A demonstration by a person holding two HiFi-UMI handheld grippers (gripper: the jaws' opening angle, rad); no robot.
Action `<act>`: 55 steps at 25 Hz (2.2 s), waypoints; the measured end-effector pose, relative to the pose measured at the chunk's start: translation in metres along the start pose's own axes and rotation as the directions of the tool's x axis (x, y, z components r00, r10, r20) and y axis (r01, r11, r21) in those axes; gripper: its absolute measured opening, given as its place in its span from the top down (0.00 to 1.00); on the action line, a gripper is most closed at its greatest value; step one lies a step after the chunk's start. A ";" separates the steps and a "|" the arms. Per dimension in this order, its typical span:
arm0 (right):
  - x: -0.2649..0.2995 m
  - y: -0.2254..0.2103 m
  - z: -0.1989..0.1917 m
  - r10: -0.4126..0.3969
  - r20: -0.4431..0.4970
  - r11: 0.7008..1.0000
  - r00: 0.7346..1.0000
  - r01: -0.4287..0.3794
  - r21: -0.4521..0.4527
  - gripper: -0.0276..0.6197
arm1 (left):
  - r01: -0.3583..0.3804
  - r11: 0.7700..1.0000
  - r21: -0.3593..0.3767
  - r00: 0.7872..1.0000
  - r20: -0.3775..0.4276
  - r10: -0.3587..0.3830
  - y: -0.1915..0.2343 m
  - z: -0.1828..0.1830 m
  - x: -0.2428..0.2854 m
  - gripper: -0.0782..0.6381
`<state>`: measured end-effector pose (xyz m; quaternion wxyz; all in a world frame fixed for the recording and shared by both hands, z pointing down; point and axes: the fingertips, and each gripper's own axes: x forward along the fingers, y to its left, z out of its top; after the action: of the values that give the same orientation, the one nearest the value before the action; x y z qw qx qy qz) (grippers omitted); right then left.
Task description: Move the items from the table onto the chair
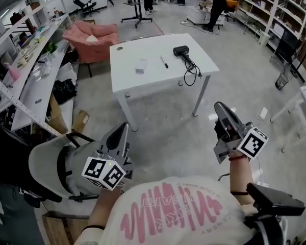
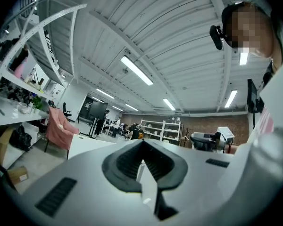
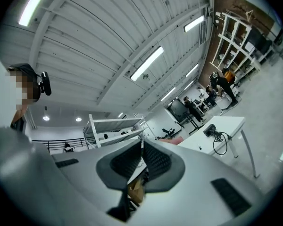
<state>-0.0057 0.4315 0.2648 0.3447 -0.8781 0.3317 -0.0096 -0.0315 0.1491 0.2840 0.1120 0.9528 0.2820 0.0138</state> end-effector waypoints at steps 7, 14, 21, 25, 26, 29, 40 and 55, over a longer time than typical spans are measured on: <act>0.022 -0.013 0.012 -0.055 0.001 0.998 0.999 0.055 -0.005 0.93 | 0.005 1.000 -0.004 0.993 -0.120 -0.005 0.020 -0.013 0.030 0.88; 0.043 -0.026 0.010 -0.030 0.029 0.999 0.999 0.029 0.024 0.93 | -0.012 1.000 0.013 0.995 -0.094 0.013 0.027 -0.006 0.046 0.88; 0.078 -0.047 -0.005 -0.046 -0.079 0.997 0.996 0.041 -0.061 0.93 | -0.034 0.999 -0.007 0.995 -0.096 0.033 0.040 -0.011 0.061 0.88; 0.105 -0.060 -0.002 -0.020 -0.114 0.998 0.993 0.012 -0.065 0.93 | -0.071 0.997 -0.022 0.993 -0.101 0.068 0.052 -0.007 0.072 0.88; 0.113 -0.064 -0.004 -0.016 -0.131 0.998 0.991 0.008 -0.066 0.93 | -0.078 0.997 -0.019 0.992 -0.101 0.076 0.056 -0.006 0.075 0.88; 0.140 -0.080 -0.007 -0.004 -0.181 0.998 0.983 -0.008 -0.062 0.93 | -0.111 0.994 -0.011 0.989 -0.100 0.109 0.073 -0.001 0.088 0.88; 0.252 -0.156 0.015 0.044 -0.308 0.993 0.951 -0.076 -0.094 0.93 | -0.204 0.978 -0.043 0.973 -0.119 0.198 0.135 -0.005 0.185 0.88; 0.355 -0.250 -0.003 0.082 -0.513 0.955 0.854 -0.214 -0.204 0.79 | -0.307 0.950 -0.055 0.949 -0.090 0.301 0.183 -0.021 0.294 0.88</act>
<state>0.4141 0.3561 0.3445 0.1319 -0.8539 0.4750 -0.1669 0.3113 0.1627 0.3340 0.1295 0.9791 0.1355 0.0787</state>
